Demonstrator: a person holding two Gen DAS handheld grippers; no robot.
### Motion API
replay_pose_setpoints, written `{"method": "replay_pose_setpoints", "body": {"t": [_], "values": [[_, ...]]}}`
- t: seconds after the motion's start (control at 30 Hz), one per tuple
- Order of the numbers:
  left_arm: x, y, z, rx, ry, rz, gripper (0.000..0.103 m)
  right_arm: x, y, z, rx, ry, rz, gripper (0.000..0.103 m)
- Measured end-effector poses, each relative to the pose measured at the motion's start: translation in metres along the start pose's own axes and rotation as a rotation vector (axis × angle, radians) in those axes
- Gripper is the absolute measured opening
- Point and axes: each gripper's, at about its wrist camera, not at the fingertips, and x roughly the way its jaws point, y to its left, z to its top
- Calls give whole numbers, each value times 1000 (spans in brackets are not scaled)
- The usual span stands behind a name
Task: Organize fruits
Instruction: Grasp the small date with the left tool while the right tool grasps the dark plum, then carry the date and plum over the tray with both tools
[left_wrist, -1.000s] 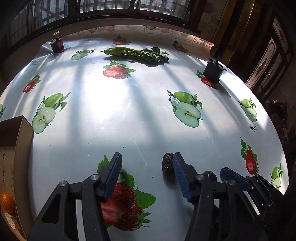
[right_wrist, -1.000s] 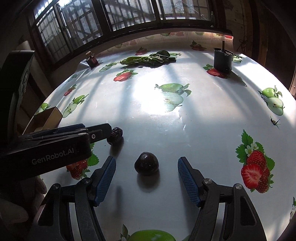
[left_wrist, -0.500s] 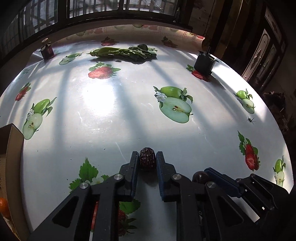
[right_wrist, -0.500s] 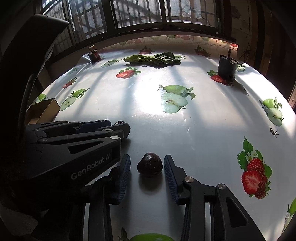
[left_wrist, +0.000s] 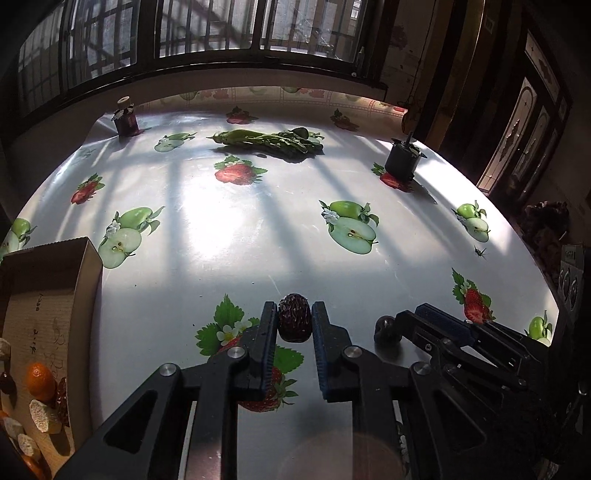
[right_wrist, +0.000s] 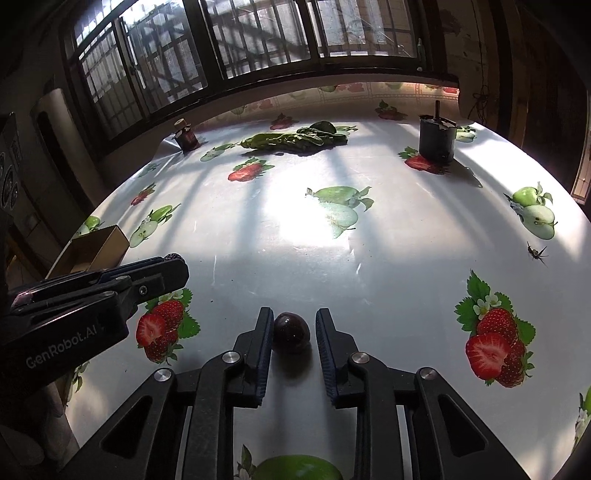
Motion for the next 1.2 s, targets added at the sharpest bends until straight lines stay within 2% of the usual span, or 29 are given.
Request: {"method": "replay_pose_setpoints", "body": {"t": [0.27, 0.4, 0.43, 0.5, 0.53, 0.67, 0.7, 0.73, 0.77, 0.97, 1.2], "values": [[-35, 21, -24, -49, -41, 15, 18, -4, -15, 0, 85, -4, 21, 25], [-48, 38, -34, -91, -48, 14, 18, 0, -23, 1, 144, 15, 78, 27], [-51, 40, -37, -98, -49, 15, 18, 3, -22, 1, 145, 25, 88, 34], [-55, 44, -42, -105, -54, 21, 18, 7, -15, 0, 121, 39, 73, 55], [-56, 45, -44, -104, -55, 25, 18, 9, -11, -1, 100, 44, 57, 56], [-61, 45, -52, -93, -59, 44, 18, 18, 10, -4, -5, 64, -24, 54], [-63, 44, -54, -88, -62, 49, 18, 20, 14, -5, -32, 71, -37, 49], [-64, 43, -55, -83, -65, 54, 18, 22, 19, -6, -55, 74, -57, 33], [-66, 42, -56, -77, -68, 58, 18, 22, 21, -7, -73, 73, -76, 27], [-81, 38, -60, -42, -107, 93, 18, 7, 29, -9, -93, 34, -109, 26], [-100, 43, -63, -40, -152, 116, 18, -19, 53, -9, -136, -6, -95, 26]]}}
